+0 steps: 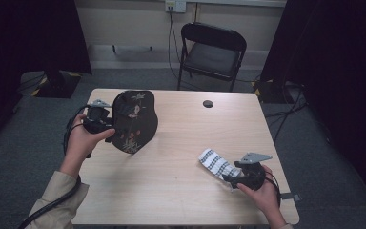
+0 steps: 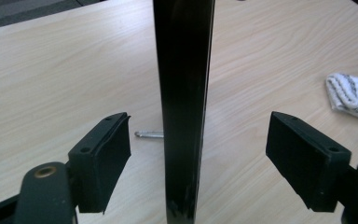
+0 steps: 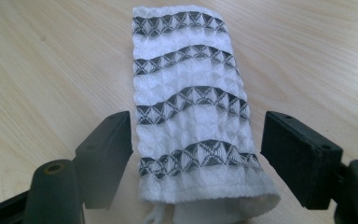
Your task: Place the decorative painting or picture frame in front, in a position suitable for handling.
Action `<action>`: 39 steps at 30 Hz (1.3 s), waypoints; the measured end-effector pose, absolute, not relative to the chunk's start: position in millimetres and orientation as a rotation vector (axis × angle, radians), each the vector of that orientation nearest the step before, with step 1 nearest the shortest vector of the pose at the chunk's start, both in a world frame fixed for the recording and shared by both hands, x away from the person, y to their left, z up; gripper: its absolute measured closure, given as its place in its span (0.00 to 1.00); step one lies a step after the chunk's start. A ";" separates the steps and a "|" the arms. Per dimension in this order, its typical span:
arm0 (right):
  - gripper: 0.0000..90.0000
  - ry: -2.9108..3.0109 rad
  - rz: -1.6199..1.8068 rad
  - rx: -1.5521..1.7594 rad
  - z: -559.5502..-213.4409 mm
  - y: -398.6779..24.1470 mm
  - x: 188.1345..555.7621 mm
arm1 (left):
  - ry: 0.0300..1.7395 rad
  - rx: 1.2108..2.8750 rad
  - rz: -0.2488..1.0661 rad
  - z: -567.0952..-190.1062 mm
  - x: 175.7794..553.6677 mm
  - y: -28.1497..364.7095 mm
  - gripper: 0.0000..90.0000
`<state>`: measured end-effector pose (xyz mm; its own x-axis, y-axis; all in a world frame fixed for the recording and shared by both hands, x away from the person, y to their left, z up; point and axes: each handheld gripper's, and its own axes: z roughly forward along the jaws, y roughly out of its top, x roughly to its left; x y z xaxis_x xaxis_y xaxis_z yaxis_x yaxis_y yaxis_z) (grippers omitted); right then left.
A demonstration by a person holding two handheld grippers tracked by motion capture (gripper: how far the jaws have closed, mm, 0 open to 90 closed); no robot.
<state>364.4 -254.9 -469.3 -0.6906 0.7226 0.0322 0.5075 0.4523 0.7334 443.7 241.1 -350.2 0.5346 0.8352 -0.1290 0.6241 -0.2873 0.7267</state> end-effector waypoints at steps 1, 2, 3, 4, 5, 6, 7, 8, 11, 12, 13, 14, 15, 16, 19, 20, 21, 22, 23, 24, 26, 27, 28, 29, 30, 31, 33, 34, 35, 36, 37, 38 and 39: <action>0.27 2.422 1.080 1.056 -469.3 -254.9 364.4 | 1.173 2.027 0.367 -348.0 445.4 239.7 0.24; 0.27 2.421 1.084 1.056 -469.1 -255.1 364.7 | 1.172 2.022 0.370 -346.6 446.8 238.3 0.24; 0.27 2.421 1.084 1.056 -469.1 -255.1 364.7 | 1.173 2.024 0.370 -345.2 447.7 237.6 0.24; 0.27 2.419 1.089 1.057 -469.0 -255.3 364.9 | 1.163 2.029 0.371 -343.3 449.8 236.2 0.25; 0.27 2.419 1.091 1.058 -469.0 -255.3 364.9 | 1.160 2.030 0.380 -341.6 451.4 235.0 0.26; 0.27 2.420 1.092 1.057 -469.1 -255.2 364.9 | 1.160 2.035 0.376 -340.2 452.7 233.8 0.27; 0.27 2.421 1.092 1.057 -469.1 -255.2 365.0 | 1.154 2.036 0.372 -339.0 454.1 233.1 0.29; 0.27 2.421 1.092 1.057 -469.1 -255.2 365.0 | 1.162 2.027 0.367 -337.9 455.6 232.1 0.29; 0.28 2.418 1.092 1.062 -469.3 -256.0 365.3 | 1.157 2.018 0.359 -334.4 461.3 229.9 0.36; 0.28 2.419 1.094 1.062 -469.3 -256.0 365.3 | 1.159 2.013 0.358 -333.7 462.2 229.2 0.37; 0.28 2.418 1.097 1.059 -469.3 -256.1 365.3 | 1.154 2.010 0.357 -331.5 465.0 228.0 0.39; 0.28 2.418 1.097 1.057 -469.0 -256.0 365.2 | 1.154 2.010 0.357 -331.5 465.0 228.0 0.41; 0.28 2.418 1.097 1.057 -469.0 -256.0 365.2 | 1.157 2.005 0.358 -330.7 466.0 227.2 0.41; 0.28 2.416 1.101 1.055 -468.7 -255.3 365.0 | 1.162 2.004 0.361 -329.8 466.8 226.5 0.45; 0.28 2.418 1.102 1.055 -468.6 -255.1 365.3 | 1.165 1.993 0.357 -327.1 469.4 224.3 0.50; 0.28 2.418 1.101 1.057 -469.0 -255.4 365.5 | 1.157 1.998 0.356 -325.6 470.1 224.5 0.55; 0.28 2.420 1.102 1.058 -469.1 -255.5 365.5 | 1.148 2.001 0.353 -324.5 470.9 223.9 0.56; 0.28 2.420 1.102 1.057 -469.2 -255.5 365.5 | 1.145 2.002 0.352 -323.8 471.5 223.1 0.57; 0.28 2.419 1.101 1.057 -469.2 -255.5 365.5 | 1.144 2.005 0.349 -322.2 473.4 221.8 0.57; 0.28 2.420 1.100 1.059 -469.2 -255.5 365.6 | 1.144 2.005 0.349 -322.2 473.4 221.8 0.58; 0.28 2.419 1.104 1.058 -468.6 -255.9 365.5 | 1.149 2.005 0.351 -321.1 475.4 220.7 0.60; 0.28 2.418 1.105 1.058 -468.5 -256.1 365.6 | 1.148 2.007 0.352 -320.1 476.3 220.9 0.61; 0.28 2.418 1.105 1.058 -468.5 -256.1 365.6 | 1.150 2.002 0.355 -319.6 476.7 220.8 0.61; 0.28 2.417 1.102 1.059 -468.4 -256.2 365.6 | 1.151 1.996 0.370 -319.0 477.5 220.3 0.65; 0.28 2.417 1.102 1.060 -468.6 -256.3 365.7 | 1.148 2.007 0.369 -318.4 478.3 220.7 0.65; 0.28 2.420 1.098 1.055 -469.0 -256.0 365.8 | 1.152 2.014 0.358 -318.2 479.1 220.1 0.69; 0.28 2.421 1.099 1.052 -468.8 -255.9 365.9 | 1.158 2.035 0.355 -318.3 481.1 219.2 0.72; 0.28 2.421 1.099 1.052 -468.8 -255.9 365.9 | 1.158 2.035 0.355 -318.3 481.1 219.2 0.74; 0.28 2.419 1.100 1.052 -468.6 -256.0 366.0 | 1.157 2.046 0.352 -318.7 482.1 219.1 0.74; 0.28 2.418 1.101 1.053 -468.4 -256.3 366.2 | 1.165 2.067 0.354 -319.5 483.2 218.6 0.78; 0.28 2.417 1.101 1.053 -468.4 -256.4 366.2 | 1.166 2.072 0.364 -320.7 483.6 218.0 0.80; 0.28 2.418 1.099 1.054 -468.4 -256.5 366.2 | 1.166 2.072 0.364 -320.7 483.6 218.0 0.82; 0.28 2.418 1.099 1.054 -468.4 -256.5 366.2 | 1.163 2.081 0.364 -321.3 484.1 218.4 0.82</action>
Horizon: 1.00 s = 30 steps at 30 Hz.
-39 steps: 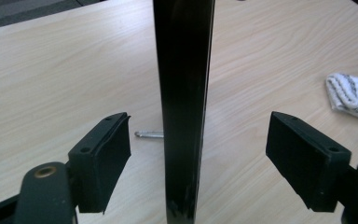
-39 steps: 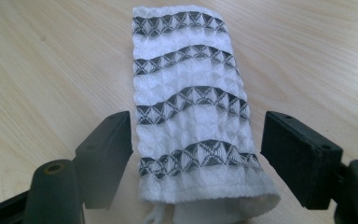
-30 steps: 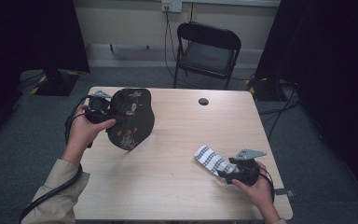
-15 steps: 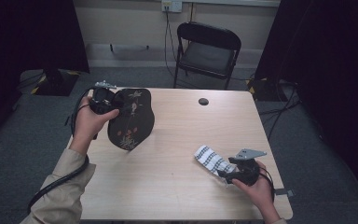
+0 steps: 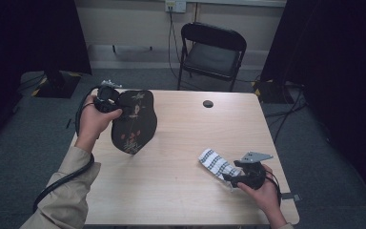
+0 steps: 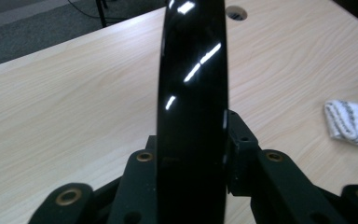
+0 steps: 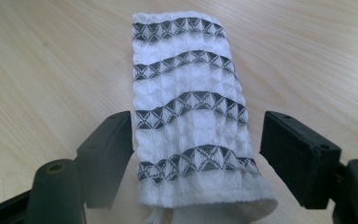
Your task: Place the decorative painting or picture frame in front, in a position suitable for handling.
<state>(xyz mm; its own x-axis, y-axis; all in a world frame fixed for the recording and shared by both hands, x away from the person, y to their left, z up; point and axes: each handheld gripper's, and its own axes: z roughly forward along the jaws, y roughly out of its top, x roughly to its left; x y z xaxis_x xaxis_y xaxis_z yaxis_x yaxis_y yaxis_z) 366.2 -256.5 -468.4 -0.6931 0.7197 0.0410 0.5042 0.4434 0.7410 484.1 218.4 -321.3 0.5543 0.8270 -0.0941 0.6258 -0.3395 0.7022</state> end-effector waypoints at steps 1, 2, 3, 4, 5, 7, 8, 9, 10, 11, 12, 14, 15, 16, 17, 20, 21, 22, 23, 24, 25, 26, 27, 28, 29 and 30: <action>0.28 2.420 1.096 1.053 -468.9 -256.3 366.1 | 1.175 2.075 0.356 -321.8 484.1 218.6 0.86; 0.28 2.421 1.093 1.054 -469.1 -256.2 366.1 | 1.175 2.068 0.356 -322.1 484.3 218.7 0.86; 0.28 2.422 1.092 1.054 -469.3 -256.1 366.1 | 1.171 2.064 0.342 -322.2 484.9 219.2 0.88; 0.28 2.422 1.092 1.054 -469.3 -256.1 366.1 | 1.174 2.067 0.318 -321.4 485.0 219.5 0.88; 0.28 2.422 1.093 1.052 -469.2 -256.4 366.3 | 1.174 2.065 0.307 -321.2 485.1 219.2 0.89; 0.28 2.422 1.092 1.052 -469.1 -256.5 366.4 | 1.174 2.057 0.298 -321.0 484.7 217.5 0.89; 0.28 2.421 1.091 1.052 -469.0 -256.5 366.4 | 1.158 2.076 0.298 -320.3 484.6 216.4 0.90; 0.28 2.422 1.092 1.051 -469.0 -256.4 366.4 | 1.158 2.086 0.301 -319.6 484.4 215.3 0.90; 0.28 2.422 1.091 1.050 -469.0 -256.4 366.4 | 1.163 2.088 0.301 -318.8 484.0 212.8 0.90; 0.28 2.422 1.091 1.050 -469.0 -256.4 366.4 | 1.163 2.088 0.301 -318.8 484.0 212.8 0.90; 0.28 2.422 1.091 1.051 -469.0 -256.4 366.4 | 1.157 2.091 0.306 -318.7 484.0 211.9 0.90; 0.28 2.420 1.091 1.052 -469.0 -256.8 366.4 | 1.158 2.092 0.308 -318.2 483.8 210.7 0.90; 0.28 2.420 1.091 1.052 -469.0 -256.8 366.4 | 1.155 2.086 0.312 -318.4 483.8 210.3 0.90; 0.28 2.419 1.091 1.052 -469.0 -257.0 366.5 | 1.164 2.082 0.311 -318.3 483.8 209.9 0.90; 0.28 2.419 1.093 1.052 -469.0 -256.9 366.5 | 1.167 2.080 0.309 -318.0 484.0 209.7 0.90; 0.28 2.423 1.091 1.050 -469.5 -256.8 366.7 | 1.178 2.062 0.298 -318.3 484.7 208.6 0.90; 0.28 2.423 1.090 1.050 -469.6 -257.0 366.8 | 1.182 2.058 0.289 -318.2 484.8 208.2 0.90; 0.28 2.422 1.088 1.049 -469.5 -257.3 366.9 | 1.185 2.054 0.281 -318.2 484.8 207.5 0.90; 0.28 2.421 1.085 1.050 -469.4 -257.6 366.9 | 1.189 2.041 0.273 -318.0 484.7 206.5 0.90; 0.28 2.421 1.085 1.051 -469.3 -258.2 367.0 | 1.190 2.039 0.269 -317.3 484.6 205.6 0.90; 0.28 2.421 1.085 1.051 -469.3 -258.2 367.0 | 1.194 2.027 0.269 -317.0 484.4 204.4 0.90; 0.28 2.421 1.084 1.052 -469.2 -258.2 367.0 | 1.187 2.029 0.270 -315.8 484.1 202.4 0.90; 0.28 2.421 1.084 1.050 -469.1 -258.3 366.9 | 1.183 2.028 0.272 -314.6 483.7 200.4 0.90; 0.28 2.419 1.087 1.049 -469.1 -258.2 366.8 | 1.179 2.025 0.270 -313.3 483.2 198.3 0.90; 0.28 2.419 1.085 1.048 -469.0 -258.1 366.7 | 1.175 2.029 0.266 -312.1 482.9 196.7 0.90; 0.28 2.420 1.084 1.047 -469.0 -258.0 366.7 | 1.169 2.023 0.262 -310.8 482.3 194.3 0.90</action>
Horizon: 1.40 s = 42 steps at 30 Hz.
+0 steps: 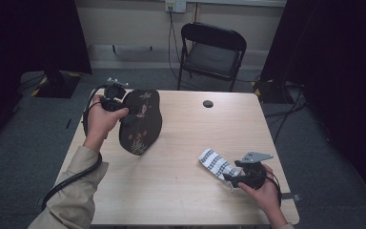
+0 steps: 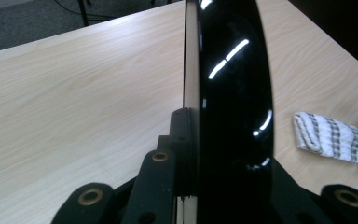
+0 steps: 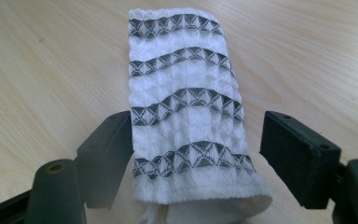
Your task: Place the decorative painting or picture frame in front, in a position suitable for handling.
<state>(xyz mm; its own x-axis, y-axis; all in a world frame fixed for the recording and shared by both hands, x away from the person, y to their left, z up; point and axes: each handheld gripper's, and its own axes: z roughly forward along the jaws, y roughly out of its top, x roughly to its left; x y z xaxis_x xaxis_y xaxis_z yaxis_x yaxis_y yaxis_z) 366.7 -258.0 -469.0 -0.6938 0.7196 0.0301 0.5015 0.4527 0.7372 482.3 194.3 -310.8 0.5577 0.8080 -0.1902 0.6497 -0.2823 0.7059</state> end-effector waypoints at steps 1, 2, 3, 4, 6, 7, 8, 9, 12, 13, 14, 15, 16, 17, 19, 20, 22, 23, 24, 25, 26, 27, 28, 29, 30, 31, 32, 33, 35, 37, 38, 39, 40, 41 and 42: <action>0.28 2.420 1.078 1.045 -469.1 -257.4 366.6 | 1.159 2.023 0.255 -309.1 481.0 191.0 0.90; 0.28 2.420 1.078 1.045 -469.1 -257.4 366.6 | 1.154 2.027 0.262 -308.3 480.2 188.8 0.90; 0.28 2.422 1.077 1.046 -469.2 -257.0 366.6 | 1.145 2.021 0.264 -307.5 478.4 184.2 0.90; 0.28 2.424 1.075 1.048 -469.7 -256.3 366.6 | 1.135 2.027 0.262 -306.7 477.1 181.0 0.90; 0.28 2.427 1.070 1.040 -470.0 -255.6 366.7 | 1.124 2.025 0.249 -306.7 475.7 174.8 0.90; 0.28 2.427 1.070 1.037 -469.9 -255.4 366.6 | 1.120 2.020 0.241 -307.0 475.0 171.4 0.90; 0.28 2.426 1.071 1.039 -469.5 -255.3 366.4 | 1.113 2.023 0.234 -307.2 474.5 168.2 0.90; 0.28 2.424 1.072 1.040 -468.8 -255.4 366.1 | 1.104 2.028 0.231 -307.3 473.9 164.8 0.90; 0.28 2.424 1.073 1.038 -468.5 -255.4 366.1 | 1.084 2.035 0.225 -307.5 471.7 153.7 0.90; 0.28 2.425 1.069 1.037 -468.3 -255.4 366.0 | 1.076 2.040 0.228 -307.2 471.0 150.3 0.90; 0.28 2.423 1.069 1.037 -468.1 -255.5 366.0 | 1.070 2.042 0.223 -306.7 470.2 147.1 0.90; 0.28 2.424 1.069 1.037 -468.0 -255.5 365.9 | 1.065 2.037 0.219 -306.9 469.9 144.2 0.90; 0.28 2.424 1.069 1.037 -468.0 -255.5 365.9 | 1.062 2.039 0.216 -306.8 469.6 142.4 0.90; 0.28 2.424 1.071 1.036 -468.1 -255.5 365.9 | 1.056 2.038 0.212 -306.9 468.8 138.9 0.90; 0.28 2.422 1.069 1.036 -467.9 -255.7 366.0 | 1.047 2.040 0.216 -307.4 467.2 132.9 0.90; 0.28 2.422 1.067 1.038 -467.9 -255.7 366.0 | 1.042 2.046 0.217 -307.7 466.8 130.8 0.90; 0.28 2.424 1.068 1.036 -467.9 -255.5 365.9 | 1.034 2.054 0.209 -309.3 465.9 125.0 0.90; 0.28 2.424 1.068 1.036 -467.9 -255.5 365.9 | 1.031 2.055 0.208 -310.4 465.7 122.7 0.90; 0.28 2.424 1.068 1.035 -468.0 -255.4 365.9 | 1.033 2.050 0.199 -311.2 465.3 120.2 0.90; 0.28 2.425 1.069 1.034 -467.9 -255.4 365.8 | 1.031 2.050 0.196 -312.2 465.0 118.2 0.90; 0.28 2.422 1.070 1.035 -467.7 -255.6 365.9 | 1.031 2.051 0.197 -313.2 464.7 116.0 0.90; 0.28 2.422 1.070 1.035 -467.7 -255.6 365.9 | 1.026 2.058 0.198 -313.7 464.5 114.4 0.90; 0.28 2.420 1.070 1.037 -467.7 -255.7 365.9 | 1.020 2.058 0.203 -314.8 463.6 111.3 0.90; 0.28 2.421 1.069 1.035 -467.5 -256.0 365.9 | 1.014 2.063 0.202 -315.3 463.2 109.0 0.90; 0.28 2.420 1.069 1.035 -467.4 -255.9 365.7 | 1.016 2.061 0.199 -315.9 462.7 106.6 0.90; 0.28 2.420 1.069 1.035 -467.4 -255.9 365.7 | 1.012 2.066 0.199 -316.1 462.7 105.5 0.90; 0.28 2.419 1.069 1.035 -467.3 -255.9 365.7 | 1.009 2.065 0.194 -316.6 462.4 103.4 0.90; 0.28 2.419 1.071 1.036 -467.2 -255.8 365.7 | 1.007 2.062 0.193 -316.9 461.8 100.4 0.90; 0.28 2.420 1.071 1.034 -466.9 -256.0 365.7 | 0.994 2.068 0.194 -316.4 460.6 96.5 0.90; 0.28 2.420 1.071 1.033 -466.8 -256.0 365.7 | 0.987 2.067 0.202 -316.7 459.2 92.5 0.90; 0.28 2.419 1.071 1.033 -466.8 -256.2 365.7 | 0.980 2.069 0.200 -317.3 458.7 91.0 0.90; 0.28 2.419 1.070 1.034 -466.8 -256.3 365.7 | 0.979 2.071 0.196 -317.9 458.4 89.8 0.90; 0.28 2.420 1.068 1.033 -466.9 -256.4 365.6 | 0.976 2.070 0.193 -318.8 458.3 88.8 0.90; 0.28 2.420 1.068 1.034 -467.0 -256.2 365.6 | 0.976 2.070 0.183 -319.9 458.4 88.2 0.90; 0.28 2.420 1.068 1.034 -467.0 -256.2 365.6 | 0.976 2.068 0.178 -321.2 458.3 87.6 0.90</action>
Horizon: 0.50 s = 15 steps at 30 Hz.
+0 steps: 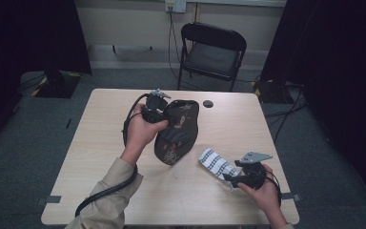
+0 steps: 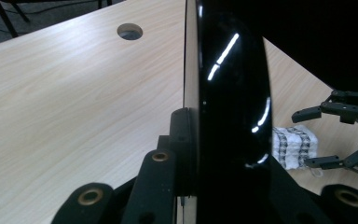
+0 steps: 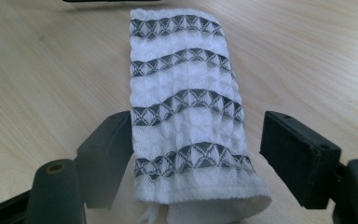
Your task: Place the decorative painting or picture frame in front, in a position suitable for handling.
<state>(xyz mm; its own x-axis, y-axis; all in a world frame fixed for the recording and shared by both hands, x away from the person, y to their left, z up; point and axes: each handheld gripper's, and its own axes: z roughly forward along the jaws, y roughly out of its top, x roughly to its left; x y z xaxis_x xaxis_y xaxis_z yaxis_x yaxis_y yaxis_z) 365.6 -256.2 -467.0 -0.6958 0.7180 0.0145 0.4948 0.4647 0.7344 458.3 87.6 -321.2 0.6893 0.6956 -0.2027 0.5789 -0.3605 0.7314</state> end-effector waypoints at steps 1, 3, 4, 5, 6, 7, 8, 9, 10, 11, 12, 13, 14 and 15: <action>0.28 2.421 1.066 1.032 -467.2 -256.0 365.6 | 0.977 2.061 0.176 -322.7 458.0 86.8 0.90; 0.28 2.424 1.066 1.032 -467.5 -255.9 365.6 | 0.979 2.067 0.177 -325.0 457.7 86.0 0.90; 0.28 2.423 1.061 1.031 -467.3 -255.8 365.6 | 0.973 2.064 0.177 -325.7 457.8 86.2 0.90; 0.28 2.423 1.061 1.031 -467.3 -255.8 365.6 | 0.976 2.065 0.178 -325.5 457.4 86.0 0.90; 0.28 2.423 1.062 1.030 -467.1 -255.8 365.6 | 0.971 2.065 0.177 -325.6 457.3 85.9 0.90; 0.28 2.422 1.064 1.030 -467.0 -255.7 365.6 | 0.966 2.069 0.176 -325.8 457.0 85.6 0.90; 0.28 2.422 1.064 1.030 -467.0 -255.7 365.6 | 0.965 2.069 0.177 -325.8 456.6 85.2 0.90; 0.28 2.423 1.061 1.029 -467.1 -255.5 365.5 | 0.965 2.067 0.179 -326.0 455.8 85.0 0.90; 0.28 2.425 1.060 1.028 -467.5 -254.9 365.5 | 0.967 2.062 0.179 -326.4 455.1 84.8 0.90; 0.28 2.427 1.058 1.027 -467.6 -254.7 365.4 | 0.965 2.065 0.184 -326.4 454.6 84.9 0.90; 0.28 2.427 1.058 1.027 -467.6 -254.7 365.4 | 0.962 2.068 0.184 -326.5 453.8 84.8 0.90; 0.28 2.427 1.058 1.025 -467.6 -254.5 365.4 | 0.955 2.070 0.187 -326.7 453.0 84.8 0.90; 0.28 2.427 1.057 1.025 -467.4 -254.3 365.4 | 0.949 2.071 0.189 -327.1 452.2 85.2 0.90; 0.28 2.427 1.057 1.024 -467.3 -254.2 365.4 | 0.950 2.064 0.188 -327.5 451.4 85.1 0.90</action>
<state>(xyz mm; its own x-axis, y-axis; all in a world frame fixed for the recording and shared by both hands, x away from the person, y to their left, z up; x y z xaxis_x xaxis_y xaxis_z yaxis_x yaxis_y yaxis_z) 365.4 -254.2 -467.3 -0.7000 0.7141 0.0068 0.4915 0.4748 0.7301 451.4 85.1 -327.5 0.7018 0.6856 -0.1933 0.5606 -0.3641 0.7438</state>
